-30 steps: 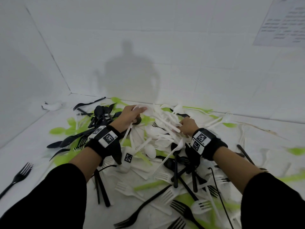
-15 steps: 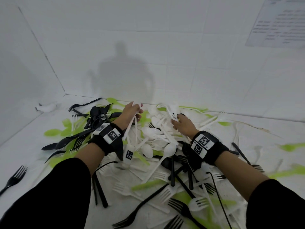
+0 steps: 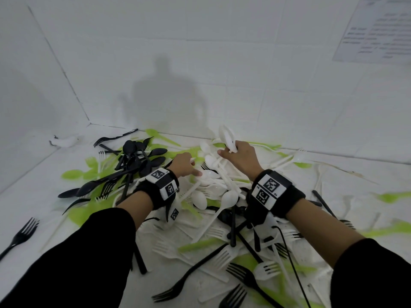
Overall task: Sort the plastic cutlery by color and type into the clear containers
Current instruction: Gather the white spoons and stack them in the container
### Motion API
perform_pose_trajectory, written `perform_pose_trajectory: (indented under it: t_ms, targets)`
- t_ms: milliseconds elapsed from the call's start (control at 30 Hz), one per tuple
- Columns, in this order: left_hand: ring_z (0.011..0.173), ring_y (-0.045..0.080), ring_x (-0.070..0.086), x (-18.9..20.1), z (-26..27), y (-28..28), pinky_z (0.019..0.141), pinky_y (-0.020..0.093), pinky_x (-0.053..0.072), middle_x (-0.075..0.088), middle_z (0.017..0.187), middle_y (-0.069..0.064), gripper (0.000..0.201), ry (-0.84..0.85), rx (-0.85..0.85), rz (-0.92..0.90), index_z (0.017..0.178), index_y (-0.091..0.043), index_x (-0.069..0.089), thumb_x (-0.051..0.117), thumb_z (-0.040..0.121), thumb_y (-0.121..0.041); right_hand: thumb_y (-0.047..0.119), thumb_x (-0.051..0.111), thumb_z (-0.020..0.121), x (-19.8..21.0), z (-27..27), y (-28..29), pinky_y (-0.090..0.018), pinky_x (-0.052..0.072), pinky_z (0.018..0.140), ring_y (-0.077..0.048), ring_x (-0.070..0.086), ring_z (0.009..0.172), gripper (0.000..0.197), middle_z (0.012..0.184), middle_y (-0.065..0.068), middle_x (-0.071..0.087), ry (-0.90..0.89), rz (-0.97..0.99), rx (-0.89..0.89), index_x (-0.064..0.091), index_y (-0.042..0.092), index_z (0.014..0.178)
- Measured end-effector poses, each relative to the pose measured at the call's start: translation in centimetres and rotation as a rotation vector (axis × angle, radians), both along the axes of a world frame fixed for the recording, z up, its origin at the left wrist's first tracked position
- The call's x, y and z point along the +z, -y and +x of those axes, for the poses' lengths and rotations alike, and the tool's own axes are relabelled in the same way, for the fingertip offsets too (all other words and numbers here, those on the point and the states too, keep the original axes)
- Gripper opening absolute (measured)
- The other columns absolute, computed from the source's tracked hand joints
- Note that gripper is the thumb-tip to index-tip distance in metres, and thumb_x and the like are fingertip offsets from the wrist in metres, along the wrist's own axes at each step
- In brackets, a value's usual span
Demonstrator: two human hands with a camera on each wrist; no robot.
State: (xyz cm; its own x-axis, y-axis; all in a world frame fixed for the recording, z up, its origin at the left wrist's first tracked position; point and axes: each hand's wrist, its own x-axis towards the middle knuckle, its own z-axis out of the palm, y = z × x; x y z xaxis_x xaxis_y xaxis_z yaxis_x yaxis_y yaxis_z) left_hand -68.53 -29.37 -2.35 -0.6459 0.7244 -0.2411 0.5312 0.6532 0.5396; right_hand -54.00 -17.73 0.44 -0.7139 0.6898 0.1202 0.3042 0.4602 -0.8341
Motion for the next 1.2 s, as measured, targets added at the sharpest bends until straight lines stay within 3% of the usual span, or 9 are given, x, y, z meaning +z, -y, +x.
perform_pose_trajectory:
  t_ms: [133,267,400,500,700,867,1000,1100,1200]
  targets:
    - [0.042,-0.001,0.049,-0.1,-0.5,0.5,0.047,0.014,0.039,0.053,0.041,-0.012,0.032,-0.010,0.018,0.133,0.057,-0.019,0.051,0.080,0.071,-0.021,0.028,0.070,0.080,-0.4,-0.3,0.0,-0.026,0.037,0.061,-0.018,0.053,0.072,0.027,0.066,-0.004,0.055,0.180,0.051,0.048,0.061,0.004,0.071]
    - [0.057,0.004,0.054,0.2,-1.0,1.1,0.067,0.023,0.040,0.049,0.031,-0.015,0.035,-0.032,0.020,0.257,0.049,-0.022,0.052,0.081,0.069,-0.022,0.026,0.069,0.079,-1.8,-0.6,-0.1,-0.027,0.035,0.063,-0.029,0.058,0.089,0.031,0.079,-0.010,0.057,0.383,0.175,0.086,0.063,-0.003,0.088]
    - [0.049,-0.004,0.053,0.0,-1.4,1.7,0.068,0.023,0.043,0.052,0.035,-0.015,0.025,-0.009,0.040,0.368,0.055,-0.016,0.066,0.084,0.057,-0.032,0.025,0.072,0.076,-2.8,-0.6,-0.1,-0.026,0.032,0.054,-0.029,0.059,0.094,0.027,0.083,-0.010,0.058,0.434,0.162,0.102,0.065,0.002,0.089]
    - [0.050,-0.010,0.053,0.3,-1.3,2.1,0.056,0.008,0.038,0.058,0.053,-0.013,0.019,0.039,0.089,0.452,0.078,-0.005,0.074,0.083,0.065,-0.014,0.027,0.078,0.072,-2.8,-0.4,-0.1,-0.026,0.035,0.057,-0.025,0.059,0.095,0.027,0.088,-0.010,0.061,0.464,0.130,0.116,0.066,0.008,0.085]
    - [0.076,0.018,0.055,1.8,-0.8,2.8,0.064,0.026,0.042,0.066,0.078,0.005,0.013,0.335,0.122,0.584,0.080,-0.017,0.073,0.066,0.081,-0.007,0.028,0.081,0.066,-3.0,-0.5,-0.3,-0.028,0.041,0.065,-0.027,0.061,0.092,0.035,0.093,-0.011,0.063,0.494,0.117,0.064,0.065,0.004,0.085]
    - [0.060,0.012,0.043,2.9,-0.9,2.4,0.040,0.012,0.032,0.058,0.078,0.007,0.009,0.461,0.197,0.729,0.081,-0.013,0.070,0.067,0.082,-0.005,0.024,0.074,0.075,-2.6,-0.1,-0.1,-0.020,0.024,0.044,-0.014,0.039,0.060,0.049,0.062,-0.002,0.033,0.507,0.044,0.081,0.030,0.015,0.056]
    - [0.041,0.003,0.045,2.9,-1.2,1.7,0.038,0.011,0.033,0.053,0.066,0.004,0.014,0.489,0.388,0.811,0.095,-0.001,0.064,0.066,0.082,-0.003,0.017,0.075,0.076,-1.6,1.0,-0.1,-0.012,0.027,0.031,-0.009,0.034,0.050,0.046,0.048,0.002,0.037,0.465,-0.094,0.105,0.038,0.012,0.049]
    - [0.043,0.004,0.038,2.6,-1.5,1.4,0.039,0.011,0.032,0.045,0.065,0.004,0.016,0.588,0.449,0.834,0.099,-0.002,0.067,0.059,0.085,-0.002,0.015,0.073,0.079,-0.9,2.0,0.0,-0.010,0.030,0.033,-0.004,0.035,0.045,0.042,0.026,0.013,0.038,0.435,-0.130,0.132,0.045,0.016,0.047]
    - [0.062,0.010,0.053,2.7,-1.3,1.6,0.056,0.020,0.050,0.054,0.076,0.005,0.019,0.738,0.396,0.842,0.105,-0.002,0.064,0.051,0.092,-0.008,0.018,0.072,0.079,-1.0,2.4,0.0,-0.012,0.028,0.034,-0.003,0.037,0.044,0.041,0.034,0.015,0.041,0.366,-0.171,0.115,0.046,0.016,0.048]
